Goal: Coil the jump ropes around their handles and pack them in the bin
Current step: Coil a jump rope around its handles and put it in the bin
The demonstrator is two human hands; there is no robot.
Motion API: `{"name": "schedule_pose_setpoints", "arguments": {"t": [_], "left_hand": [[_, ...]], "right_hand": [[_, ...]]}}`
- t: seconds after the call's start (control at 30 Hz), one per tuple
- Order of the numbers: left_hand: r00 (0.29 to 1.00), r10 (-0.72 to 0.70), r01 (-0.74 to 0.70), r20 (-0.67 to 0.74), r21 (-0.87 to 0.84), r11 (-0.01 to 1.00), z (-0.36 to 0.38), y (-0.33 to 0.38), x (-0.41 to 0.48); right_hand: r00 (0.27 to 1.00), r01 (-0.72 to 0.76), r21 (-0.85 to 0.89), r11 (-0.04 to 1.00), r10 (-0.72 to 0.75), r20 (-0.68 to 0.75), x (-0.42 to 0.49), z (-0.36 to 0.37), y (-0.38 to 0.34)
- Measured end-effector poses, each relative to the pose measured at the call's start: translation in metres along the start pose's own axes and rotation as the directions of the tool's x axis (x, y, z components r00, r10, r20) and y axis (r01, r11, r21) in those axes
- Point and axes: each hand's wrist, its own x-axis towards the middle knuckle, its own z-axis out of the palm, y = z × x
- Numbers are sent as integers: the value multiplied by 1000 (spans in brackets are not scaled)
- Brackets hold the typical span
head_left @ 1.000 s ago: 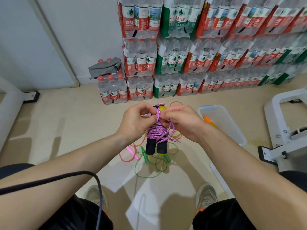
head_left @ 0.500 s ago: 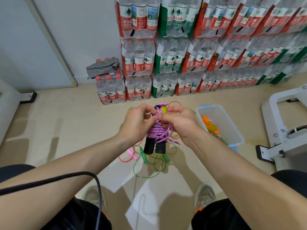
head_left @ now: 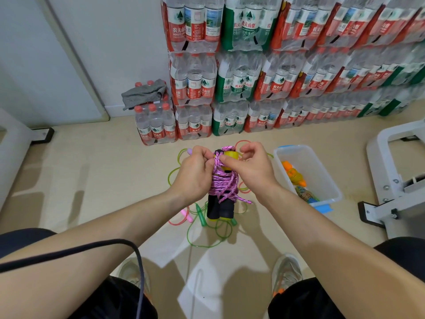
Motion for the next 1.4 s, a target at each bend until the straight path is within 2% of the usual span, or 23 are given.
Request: {"name": "schedule_pose_setpoints", "arguments": {"t": [0.07,0.17,0.23,0.33,0.5,0.67,0.83,0.93,1.0,1.07,1.1,1.17,1.23,1.33,1.4], "left_hand": [[1000,-17,17,-2,-44,999,1,-2,2],[999,-36,38,13,-130,991,-1,-3,3],[999,-1,5,39,-98,995,-3,-1,4],[995,88,-89,52,19,996,-7,5,3],[973,217,-201,-75,179,963,-14,6,6],[980,171,-159,-102,118,980,-15,10,9],[981,132,-126,-144,48,991,-19,14,10],[979,124,-122,-159,26,992,-17,8,11],[994,35,-45,-106,-97,994,-14,5,11],[993,-117,105,-18,-318,942,-11,6,12],[985,-175,160,-7,-369,915,-11,9,13],[967,-254,226,-20,-388,894,-14,13,19],[951,-307,289,36,-458,841,-17,16,23],[919,-358,385,164,-559,734,-17,20,24],[901,-388,423,191,-582,695,-15,21,25]], "right_hand": [[994,-105,-17,994,105,42,0,2,1],[908,-314,290,904,197,369,-5,6,2],[877,-360,397,844,162,452,-6,8,4],[883,-345,383,857,158,442,-4,9,6],[871,-421,378,825,250,424,1,10,10],[865,-445,345,826,296,406,1,10,23],[898,-384,199,902,314,310,9,5,28],[897,-371,134,919,317,309,10,12,31],[911,-341,140,930,290,292,4,17,32],[915,-322,159,933,263,306,-3,19,31],[912,-319,176,931,252,324,-5,20,31],[901,-311,207,928,218,374,-8,22,28],[906,-292,208,934,200,374,-9,23,27],[932,-296,136,946,254,259,0,22,34],[946,-276,68,959,259,193,10,19,44]]}}
